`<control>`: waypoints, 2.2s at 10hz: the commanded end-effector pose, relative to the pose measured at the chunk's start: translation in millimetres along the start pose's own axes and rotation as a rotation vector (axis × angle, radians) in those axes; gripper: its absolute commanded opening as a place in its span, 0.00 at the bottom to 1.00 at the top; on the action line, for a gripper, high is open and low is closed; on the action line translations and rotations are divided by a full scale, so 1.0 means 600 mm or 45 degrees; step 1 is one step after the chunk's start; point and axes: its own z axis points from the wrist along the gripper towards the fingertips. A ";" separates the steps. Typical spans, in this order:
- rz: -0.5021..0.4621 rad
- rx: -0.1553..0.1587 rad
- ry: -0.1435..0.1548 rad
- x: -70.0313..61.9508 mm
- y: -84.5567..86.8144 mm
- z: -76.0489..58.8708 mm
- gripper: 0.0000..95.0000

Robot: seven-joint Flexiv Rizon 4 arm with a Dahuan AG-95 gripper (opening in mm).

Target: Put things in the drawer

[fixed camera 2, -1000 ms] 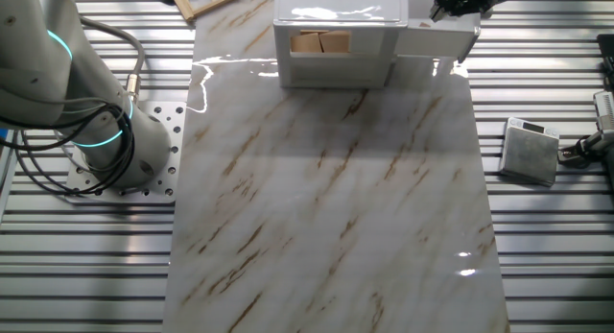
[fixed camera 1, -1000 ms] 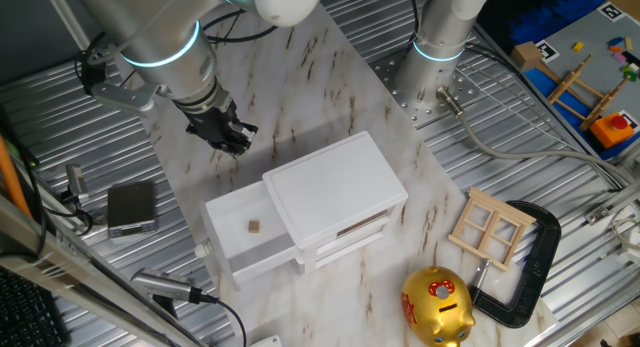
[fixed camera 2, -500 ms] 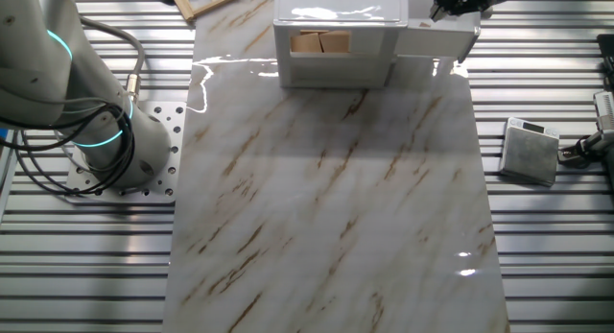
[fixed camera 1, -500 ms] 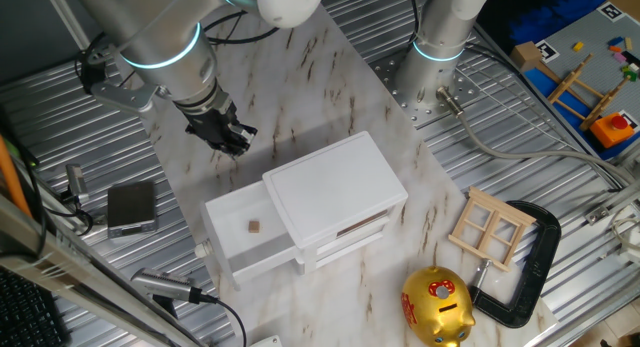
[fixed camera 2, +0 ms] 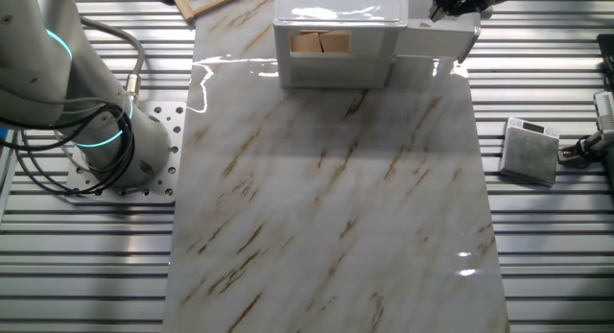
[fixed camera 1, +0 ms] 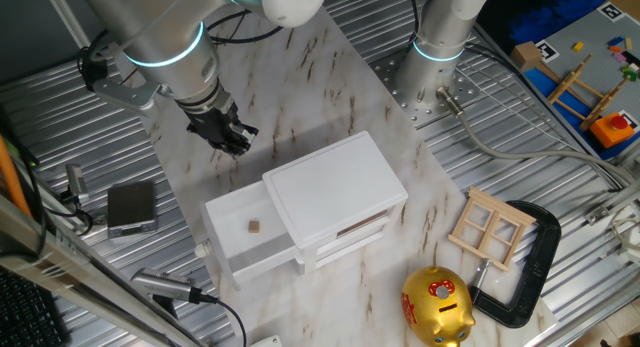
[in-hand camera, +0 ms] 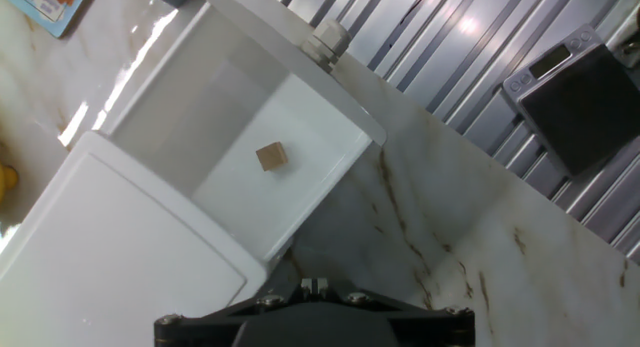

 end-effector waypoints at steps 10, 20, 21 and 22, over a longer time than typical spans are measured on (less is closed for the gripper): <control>-0.041 0.005 0.011 0.000 0.000 0.000 0.00; -0.131 0.000 -0.029 -0.015 -0.066 0.041 0.00; -0.142 0.001 -0.027 -0.022 -0.079 0.046 0.00; -0.150 0.002 -0.029 -0.026 -0.087 0.051 0.00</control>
